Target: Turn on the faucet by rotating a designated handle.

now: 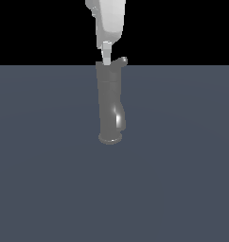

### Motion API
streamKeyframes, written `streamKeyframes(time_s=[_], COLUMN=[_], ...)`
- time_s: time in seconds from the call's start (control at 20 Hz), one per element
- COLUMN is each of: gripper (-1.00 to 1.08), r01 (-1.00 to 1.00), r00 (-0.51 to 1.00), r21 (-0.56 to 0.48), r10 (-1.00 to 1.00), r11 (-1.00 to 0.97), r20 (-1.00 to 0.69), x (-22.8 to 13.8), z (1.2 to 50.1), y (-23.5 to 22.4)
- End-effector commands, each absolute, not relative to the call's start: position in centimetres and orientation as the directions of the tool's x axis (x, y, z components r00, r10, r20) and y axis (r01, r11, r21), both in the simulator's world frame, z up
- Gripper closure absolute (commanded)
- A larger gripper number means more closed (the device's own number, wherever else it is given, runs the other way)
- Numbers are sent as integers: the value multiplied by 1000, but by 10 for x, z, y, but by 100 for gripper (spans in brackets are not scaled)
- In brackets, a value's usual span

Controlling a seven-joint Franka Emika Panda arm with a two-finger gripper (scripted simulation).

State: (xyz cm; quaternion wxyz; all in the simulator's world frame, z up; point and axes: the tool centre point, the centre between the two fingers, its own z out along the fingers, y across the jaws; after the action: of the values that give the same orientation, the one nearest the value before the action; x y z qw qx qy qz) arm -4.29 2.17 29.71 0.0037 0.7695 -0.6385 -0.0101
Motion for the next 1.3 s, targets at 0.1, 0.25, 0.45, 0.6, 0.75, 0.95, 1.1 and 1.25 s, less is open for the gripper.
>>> streamKeyframes(time_s=[0.1,0.25,0.45,0.6,0.75,0.95,1.1,1.25], gripper=[108,108,108,108,108,108,108,108], r01=[-997,-985,-985,-987,-989,-991,-992,-994], r00=[82,172,170,159,148,134,123,113], r21=[0,21,21,18,16,13,10,8], r10=[-997,-985,-985,-987,-989,-991,-992,-994], r11=[-82,-172,-170,-159,-148,-134,-124,-113], r20=[0,-27,-26,-23,-19,-15,-12,-9], x=[-26,-37,-28,-19,-10,1,9,17], z=[297,299,298,297,297,297,297,297], y=[-50,5,2,-6,-14,-24,-31,-39])
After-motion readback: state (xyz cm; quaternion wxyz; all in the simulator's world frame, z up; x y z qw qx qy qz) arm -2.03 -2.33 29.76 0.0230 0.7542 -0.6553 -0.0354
